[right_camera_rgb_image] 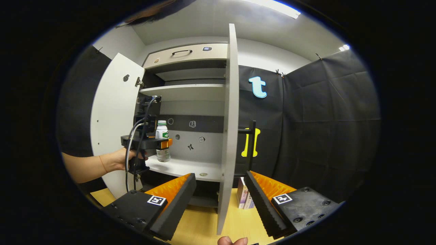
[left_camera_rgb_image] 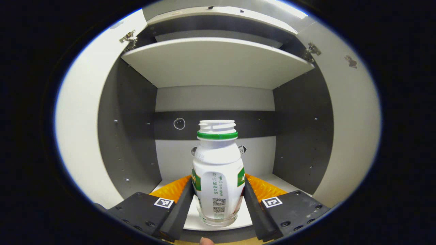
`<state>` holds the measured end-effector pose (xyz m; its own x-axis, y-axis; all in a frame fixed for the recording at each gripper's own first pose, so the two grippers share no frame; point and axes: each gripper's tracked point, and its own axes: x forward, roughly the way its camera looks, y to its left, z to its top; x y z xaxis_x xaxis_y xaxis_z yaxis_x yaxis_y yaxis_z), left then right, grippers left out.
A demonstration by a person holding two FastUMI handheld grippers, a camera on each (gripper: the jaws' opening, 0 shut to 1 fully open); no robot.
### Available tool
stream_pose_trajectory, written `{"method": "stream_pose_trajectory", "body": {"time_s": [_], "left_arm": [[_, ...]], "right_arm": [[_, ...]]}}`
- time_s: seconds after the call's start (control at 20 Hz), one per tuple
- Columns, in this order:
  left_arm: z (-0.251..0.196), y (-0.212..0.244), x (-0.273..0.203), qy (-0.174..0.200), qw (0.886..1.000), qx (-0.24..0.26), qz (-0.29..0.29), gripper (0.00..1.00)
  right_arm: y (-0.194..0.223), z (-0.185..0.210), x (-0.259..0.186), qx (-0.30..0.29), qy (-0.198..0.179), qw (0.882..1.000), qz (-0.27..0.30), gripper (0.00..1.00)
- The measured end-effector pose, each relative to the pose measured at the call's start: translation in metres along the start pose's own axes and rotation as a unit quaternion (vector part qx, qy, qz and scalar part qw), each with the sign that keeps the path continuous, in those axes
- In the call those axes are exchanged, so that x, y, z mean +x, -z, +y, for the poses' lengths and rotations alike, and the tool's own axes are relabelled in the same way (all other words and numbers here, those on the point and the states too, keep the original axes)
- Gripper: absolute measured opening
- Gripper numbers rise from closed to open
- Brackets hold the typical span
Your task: Grasp the bottle in the cabinet with the left hand and place it on the coaster, then close the right door with the right hand and the left door with the left hand.
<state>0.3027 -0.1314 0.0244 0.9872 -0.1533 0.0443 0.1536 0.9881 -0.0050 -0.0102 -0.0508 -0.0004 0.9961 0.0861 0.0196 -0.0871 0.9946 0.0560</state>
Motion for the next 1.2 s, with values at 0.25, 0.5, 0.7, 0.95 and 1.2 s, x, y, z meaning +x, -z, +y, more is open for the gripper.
{"method": "stream_pose_trajectory", "body": {"time_s": [0.25,0.5,0.7,0.95,1.2], "left_arm": [[0.013,-0.012,-0.083,0.010,1.000,0.001,-0.014,0.79],[0.019,0.005,-0.149,0.011,1.000,-0.009,-0.019,0.79],[0.016,0.035,-0.191,0.009,0.999,-0.023,-0.026,0.79],[0.004,0.085,-0.234,0.006,0.999,-0.038,-0.027,0.79],[-0.015,0.144,-0.261,0.024,0.999,-0.038,-0.020,0.79]], "right_arm": [[-0.006,0.020,-0.010,-0.008,-0.004,1.000,-0.011,0.98],[-0.009,0.030,-0.016,-0.007,-0.007,1.000,-0.016,0.98],[-0.018,0.035,-0.016,-0.018,-0.003,0.999,-0.032,0.98],[-0.022,0.044,-0.018,-0.016,-0.008,0.999,-0.039,0.98],[-0.025,0.047,-0.021,-0.020,-0.009,0.999,-0.045,0.98]]}}
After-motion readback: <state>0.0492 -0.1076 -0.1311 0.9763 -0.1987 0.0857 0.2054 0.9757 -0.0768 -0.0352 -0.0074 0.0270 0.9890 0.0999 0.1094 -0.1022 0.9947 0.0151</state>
